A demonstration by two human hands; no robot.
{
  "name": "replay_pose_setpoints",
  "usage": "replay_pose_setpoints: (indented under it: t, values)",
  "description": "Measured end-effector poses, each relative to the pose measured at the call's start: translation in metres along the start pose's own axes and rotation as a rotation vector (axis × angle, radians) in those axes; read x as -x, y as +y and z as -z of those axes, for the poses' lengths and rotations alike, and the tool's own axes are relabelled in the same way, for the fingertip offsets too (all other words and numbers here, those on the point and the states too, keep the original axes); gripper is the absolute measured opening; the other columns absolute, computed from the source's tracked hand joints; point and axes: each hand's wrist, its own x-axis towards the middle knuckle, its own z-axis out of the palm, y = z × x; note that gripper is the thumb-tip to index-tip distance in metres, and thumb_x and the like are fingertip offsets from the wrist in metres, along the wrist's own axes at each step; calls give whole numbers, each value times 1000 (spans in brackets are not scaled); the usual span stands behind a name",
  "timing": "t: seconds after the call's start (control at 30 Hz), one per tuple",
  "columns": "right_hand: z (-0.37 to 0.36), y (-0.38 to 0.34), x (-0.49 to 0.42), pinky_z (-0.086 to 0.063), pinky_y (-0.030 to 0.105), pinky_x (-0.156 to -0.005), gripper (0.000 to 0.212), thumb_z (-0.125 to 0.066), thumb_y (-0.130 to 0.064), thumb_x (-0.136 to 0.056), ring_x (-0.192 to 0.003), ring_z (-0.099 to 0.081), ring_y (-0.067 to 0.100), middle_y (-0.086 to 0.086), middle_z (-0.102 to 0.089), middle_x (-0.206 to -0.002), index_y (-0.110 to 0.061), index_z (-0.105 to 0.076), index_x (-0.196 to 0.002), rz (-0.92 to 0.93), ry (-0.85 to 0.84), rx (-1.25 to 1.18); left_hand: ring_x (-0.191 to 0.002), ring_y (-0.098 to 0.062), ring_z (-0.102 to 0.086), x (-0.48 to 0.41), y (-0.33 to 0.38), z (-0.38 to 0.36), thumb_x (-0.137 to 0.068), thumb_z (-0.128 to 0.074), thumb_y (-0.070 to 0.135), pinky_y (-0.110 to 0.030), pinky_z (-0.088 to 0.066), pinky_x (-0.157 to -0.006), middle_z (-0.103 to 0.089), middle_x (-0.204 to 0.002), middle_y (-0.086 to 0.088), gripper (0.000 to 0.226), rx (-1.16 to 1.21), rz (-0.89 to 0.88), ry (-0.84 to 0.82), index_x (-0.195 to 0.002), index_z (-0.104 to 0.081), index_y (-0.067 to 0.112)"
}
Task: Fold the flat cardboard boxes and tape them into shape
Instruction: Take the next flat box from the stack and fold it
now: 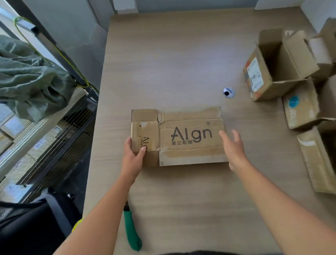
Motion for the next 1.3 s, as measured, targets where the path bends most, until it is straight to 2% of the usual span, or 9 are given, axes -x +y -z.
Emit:
replay_pose_setpoints:
  t: [0.17, 0.3, 0.4, 0.6, 0.8, 0.9, 1.03, 1.13, 1.3]
  values:
    - [47, 53, 44, -40, 41, -106, 55, -56, -57, -94, -128, -46, 20, 2, -45, -142, -28, -44, -139, 164, -83, -127, -125, -15, -53, 84, -35, -14, -95, -67, 14, -32, -44, -106, -48, -146, -7, 65, 81, 12, 14, -148, -30, 19]
    - [78, 66, 74, -51, 27, -82, 33, -57, -49, -91, -98, -61, 13, -7, -61, -106, -25, -49, -111, 353, -175, -277, -103, -18, -59, 122, -12, -29, -72, -66, 56, -35, -46, -89, -66, -109, 3, 54, 411, 92, 68, -116, -57, 26]
    - [95, 66, 87, -51, 20, -74, 35, -53, -52, -95, -86, -60, -1, -22, -62, -91, -19, -48, -106, 458, -340, -283, -108, -23, -71, 147, 15, -41, -77, -51, 82, -39, -59, -80, -74, -117, -3, 69, 566, 87, -162, -117, -73, 30]
    - [126, 60, 109, -38, 50, -115, 61, -42, -66, -97, -136, -47, 25, 11, -50, -144, -25, -46, -141, 640, -486, -281, -118, -27, -66, 180, 35, -59, -92, -48, 66, -48, -58, -91, -67, -130, -7, 63, 626, -67, -159, -139, -55, 25]
    - [147, 84, 110, -43, 12, -100, 66, -66, -52, -88, -140, -38, 2, -12, -34, -155, -35, -45, -148, 846, -491, -97, -107, -21, -66, 189, 27, -57, -82, -74, 25, -36, -57, -74, -48, -145, 5, 73, 478, -50, -192, -141, -35, 45]
    - [151, 93, 105, -46, 18, -104, 74, -70, -57, -86, -139, -37, -5, -23, -32, -155, -22, -49, -148, 835, -530, -78, -101, -25, -69, 188, 29, -56, -80, -74, 10, -35, -58, -69, -57, -140, -10, 74, 519, -102, -232, -135, -40, 46]
    - [144, 102, 105, -55, 32, -96, 75, -74, -41, -87, -121, -59, 10, -4, -57, -137, -22, -38, -150, 746, -526, -215, -96, -30, -68, 189, 31, -60, -84, -66, 2, -35, -57, -60, -62, -129, -13, 66, 529, -137, -242, -129, -50, 47]
    - [131, 107, 109, -52, 42, -104, 62, -75, -23, -91, -123, -59, 14, 2, -56, -134, -19, -40, -142, 743, -403, -264, -82, -20, -69, 188, 25, -56, -96, -50, 9, -28, -55, -60, -68, -108, -6, 30, 665, -175, -210, -113, -62, 30]
    - [132, 109, 106, -37, 5, -102, 81, -77, -23, -91, -124, -40, -19, -7, -40, -142, -41, -24, -149, 772, -317, -171, -98, -22, -62, 196, 12, -59, -102, -50, 34, -33, -56, -75, -65, -108, -1, 16, 659, -219, -239, -104, -63, 24]
